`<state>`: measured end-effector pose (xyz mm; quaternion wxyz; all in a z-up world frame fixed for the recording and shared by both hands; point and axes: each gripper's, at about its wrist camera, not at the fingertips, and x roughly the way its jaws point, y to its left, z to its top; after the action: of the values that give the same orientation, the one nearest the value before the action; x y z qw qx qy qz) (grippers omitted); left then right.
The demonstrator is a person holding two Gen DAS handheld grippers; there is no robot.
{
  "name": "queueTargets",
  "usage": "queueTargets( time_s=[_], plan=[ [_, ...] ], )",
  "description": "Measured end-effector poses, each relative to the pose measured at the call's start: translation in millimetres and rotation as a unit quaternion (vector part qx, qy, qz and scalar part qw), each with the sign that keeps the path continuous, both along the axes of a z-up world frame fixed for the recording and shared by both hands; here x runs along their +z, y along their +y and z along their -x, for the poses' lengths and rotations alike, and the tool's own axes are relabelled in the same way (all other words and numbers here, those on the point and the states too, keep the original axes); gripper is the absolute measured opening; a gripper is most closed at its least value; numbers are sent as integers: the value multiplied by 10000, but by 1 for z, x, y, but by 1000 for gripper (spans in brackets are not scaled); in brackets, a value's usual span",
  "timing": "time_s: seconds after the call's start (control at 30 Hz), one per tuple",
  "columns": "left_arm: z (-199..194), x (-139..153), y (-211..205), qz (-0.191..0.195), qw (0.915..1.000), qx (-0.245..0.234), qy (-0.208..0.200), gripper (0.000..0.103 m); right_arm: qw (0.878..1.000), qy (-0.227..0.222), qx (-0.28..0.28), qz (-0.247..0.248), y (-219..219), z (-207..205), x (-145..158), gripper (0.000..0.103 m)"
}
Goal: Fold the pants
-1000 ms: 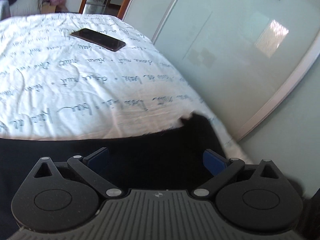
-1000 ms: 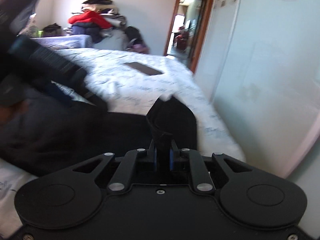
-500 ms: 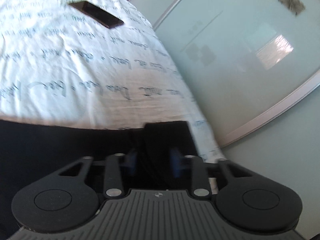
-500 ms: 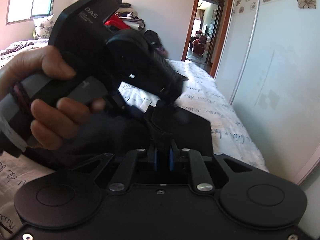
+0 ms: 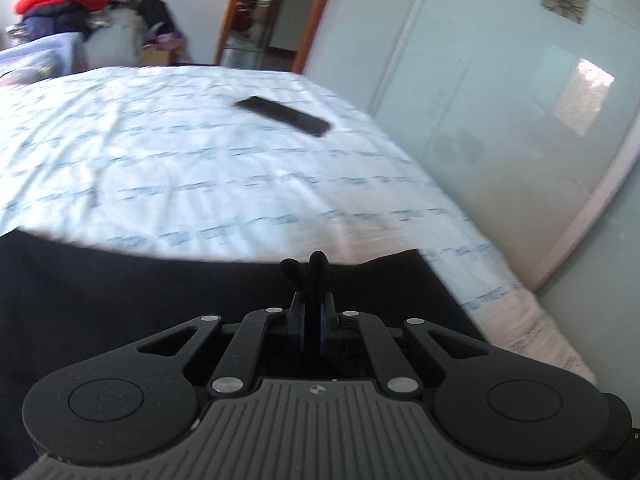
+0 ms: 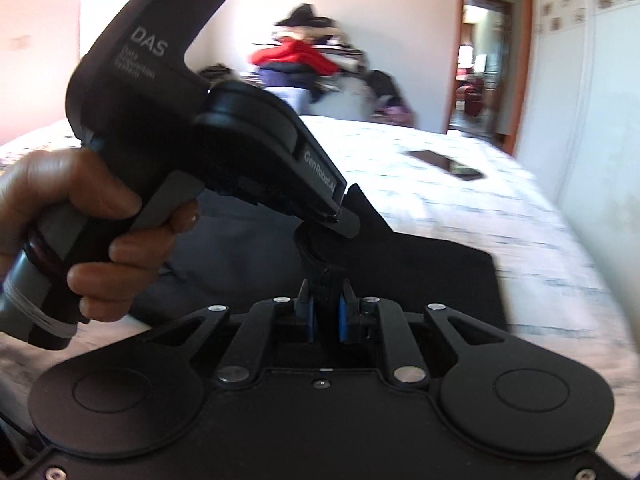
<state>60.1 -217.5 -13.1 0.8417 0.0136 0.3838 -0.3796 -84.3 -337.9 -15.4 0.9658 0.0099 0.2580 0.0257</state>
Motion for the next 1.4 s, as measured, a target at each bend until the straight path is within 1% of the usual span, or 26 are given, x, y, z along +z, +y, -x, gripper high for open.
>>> queueTargets(
  time_s=[0.1,0.2,0.3,0.4,0.47,0.5,0.53,0.57,0.6,0.63,0.7,0.8,0.87,0.9,0.93,0.97,1.0,1.07,1.1,1.13,1.17,1.23,1.3,1.33,1.37,1.4],
  plan=[
    [-15,-5,29,-189,9990,376,179,6,9989,37,345,-318,21,-14,-6,13],
    [-26,-7,52,-332,9970,678,172,7,9969,4,618,-497,41,-27,-9,13],
    [-33,-7,63,-461,9953,850,-9,8,9955,-11,753,-579,54,-43,-12,13],
    [-37,-3,66,-590,9940,883,-281,9,9951,-34,802,-576,64,-55,-12,13],
    [-41,-2,66,-733,9917,945,-462,19,9949,-16,821,-589,68,-63,-14,14],
    [-44,-4,64,-848,9902,966,-546,30,9943,84,847,-639,69,-66,-15,18],
    [-47,-4,66,-917,9894,998,-516,34,9935,217,880,-689,71,-69,-17,20],
    [-49,-3,70,-949,9880,1116,-488,38,9918,306,978,-766,71,-69,-16,30],
    [-49,0,76,-910,9874,1201,-484,45,9905,300,1063,-824,71,-66,-14,31],
    [-49,2,83,-851,9873,1243,-497,55,9893,285,1148,-852,69,-60,-12,31],
    [-47,9,98,-784,9861,1348,-570,67,9887,255,1205,-857,64,-50,-7,31],
    [-41,19,118,-904,9803,1564,-802,69,9936,194,875,-692,48,-32,1,31],
    [-38,28,133,-1078,9774,1560,-939,71,9968,193,550,-551,36,-24,2,31],
    [-35,32,142,-1239,9732,1600,-1095,73,9977,224,419,-488,30,-22,0,31],
    [-33,37,152,-1466,9653,1739,-1284,77,9981,283,312,-449,25,-21,-3,31],
    [-30,42,163,-1769,9524,1969,-1515,80,9980,353,250,-453,21,-21,-8,31],
    [-28,48,173,-2057,9372,2206,-1753,87,9975,469,211,-486,23,-23,-13,31],
    [-25,64,193,-2470,9072,2668,-2119,89,9972,539,326,-392,27,-21,-20,32],
    [-25,72,200,-2521,8996,2828,-2172,90,9976,511,407,-240,31,-19,-19,32],
    [-23,82,205,-2440,8994,2920,-2150,93,9976,482,475,-118,32,-17,-18,32],
    [-21,89,206,-2251,9067,2882,-2103,94,9976,443,518,-120,30,-14,-14,31],
    [-15,93,197,-1623,9356,2501,-1891,102,9988,277,362,-165,18,-12,-5,31],
    [-15,79,173,-1109,9672,1785,-1425,102,9998,130,-27,155,6,-13,-1,32],
    [-16,68,157,-934,9780,1474,-1145,102,9990,109,-188,388,-1,-14,1,32],
    [-16,53,139,-759,9858,1202,-889,102,9973,98,-348,644,-12,-24,2,32],
    [-17,40,122,-623,9905,995,-710,102,9960,119,-437,775,-19,-30,2,32]
  ],
)
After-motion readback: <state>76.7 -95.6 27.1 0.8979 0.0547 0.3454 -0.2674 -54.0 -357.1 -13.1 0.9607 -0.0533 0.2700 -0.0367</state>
